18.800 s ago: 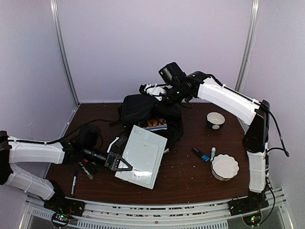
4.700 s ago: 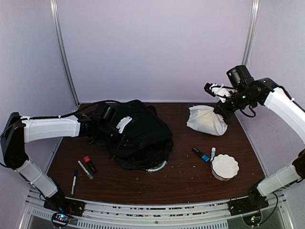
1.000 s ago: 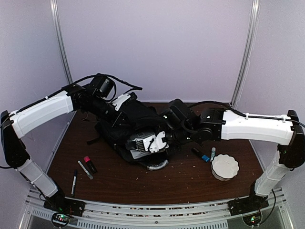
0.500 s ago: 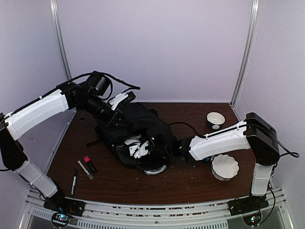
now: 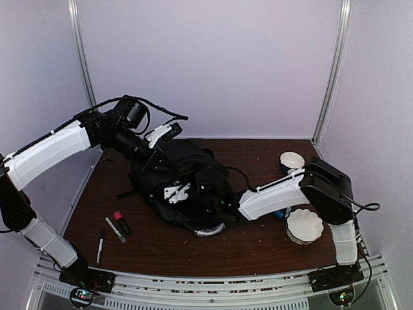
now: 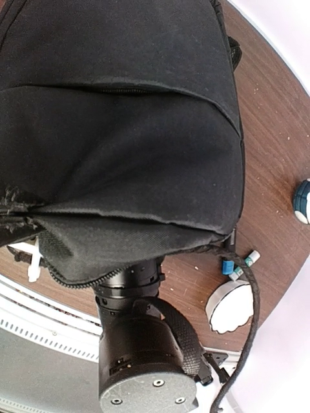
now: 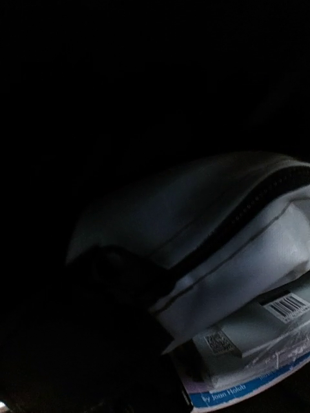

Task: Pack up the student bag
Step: Place the pencil case in the largest pocket of the bag, then place the largest pocket of the bag in the student bag.

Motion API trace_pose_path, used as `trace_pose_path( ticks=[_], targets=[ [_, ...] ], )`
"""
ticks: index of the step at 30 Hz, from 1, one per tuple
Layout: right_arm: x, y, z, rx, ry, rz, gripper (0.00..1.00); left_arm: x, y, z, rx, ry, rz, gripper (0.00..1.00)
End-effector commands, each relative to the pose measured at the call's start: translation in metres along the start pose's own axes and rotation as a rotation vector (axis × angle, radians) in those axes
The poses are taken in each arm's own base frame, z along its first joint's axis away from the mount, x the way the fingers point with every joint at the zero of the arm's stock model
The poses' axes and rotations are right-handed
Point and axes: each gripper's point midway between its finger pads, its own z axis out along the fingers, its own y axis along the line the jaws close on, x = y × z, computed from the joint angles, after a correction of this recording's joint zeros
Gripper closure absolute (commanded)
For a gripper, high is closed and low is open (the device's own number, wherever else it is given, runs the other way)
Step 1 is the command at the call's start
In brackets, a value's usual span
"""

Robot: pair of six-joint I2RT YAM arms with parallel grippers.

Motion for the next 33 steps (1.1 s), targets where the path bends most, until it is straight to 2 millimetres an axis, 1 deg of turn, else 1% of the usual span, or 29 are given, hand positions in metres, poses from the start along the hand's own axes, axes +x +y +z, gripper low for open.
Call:
trace_pose_path(
  ticks=[1,4,5,8,9,10,11,12,13,15,18,21,23,24,25,30,31,33],
  targets=[
    [-0.007,-0.072,0.009,0.217,-0.003,0.092,1.00,-0.032,-0.029,-0.027,0.085,-0.140,0.097,1.00],
    [0.002,-0.024,0.019,0.095,0.028,0.016,1.00,-0.032,-0.029,-0.027,0.082,-0.140,0.097,1.00],
    [0.006,-0.013,0.020,0.068,0.039,-0.004,1.00,-0.031,-0.028,-0.027,0.081,-0.139,0.098,1.00],
    [0.014,0.015,0.012,0.000,0.046,-0.058,1.00,-0.029,-0.028,-0.026,0.081,-0.136,0.096,1.00],
    [0.017,0.020,0.007,-0.017,0.044,-0.068,0.97,-0.027,-0.028,-0.024,0.082,-0.133,0.094,1.00],
    [0.018,0.024,0.001,-0.034,0.038,-0.074,0.88,-0.025,-0.027,-0.022,0.082,-0.130,0.091,1.00],
    [0.019,0.025,-0.005,-0.046,0.032,-0.072,0.76,-0.023,-0.026,-0.018,0.084,-0.123,0.087,1.00],
    [0.021,0.029,-0.011,-0.068,0.021,-0.075,0.67,-0.020,-0.025,-0.015,0.089,-0.115,0.081,1.00],
    [0.021,0.030,-0.017,-0.089,0.012,-0.078,0.61,-0.017,-0.024,-0.011,0.096,-0.108,0.075,1.00],
    [0.023,0.032,-0.027,-0.129,0.006,-0.072,0.53,-0.012,-0.022,-0.002,0.105,-0.096,0.059,1.00],
    [0.025,0.033,-0.042,-0.207,0.010,-0.049,0.44,-0.003,-0.017,0.015,0.117,-0.074,0.029,1.00],
    [0.026,0.037,-0.066,-0.307,-0.009,-0.019,0.39,0.006,-0.012,0.030,0.127,-0.062,0.001,1.00],
    [0.029,0.042,-0.088,-0.382,-0.025,0.000,0.38,0.013,-0.007,0.042,0.132,-0.046,-0.022,1.00],
    [0.033,0.050,-0.102,-0.440,-0.026,-0.001,0.38,0.018,-0.005,0.050,0.136,-0.032,-0.036,1.00],
    [0.034,0.051,-0.113,-0.472,-0.039,0.005,0.37,0.020,-0.003,0.056,0.141,-0.028,-0.046,1.00],
    [0.064,0.089,-0.173,-0.705,0.024,0.019,0.35,0.040,0.004,0.094,0.182,0.009,-0.102,1.00],
    [0.068,0.099,-0.185,-0.753,0.030,0.024,0.35,0.043,0.006,0.102,0.188,0.016,-0.107,1.00],
    [0.073,0.108,-0.200,-0.817,0.058,0.070,0.36,0.046,0.006,0.116,0.200,0.031,-0.109,1.00]
  ],
)
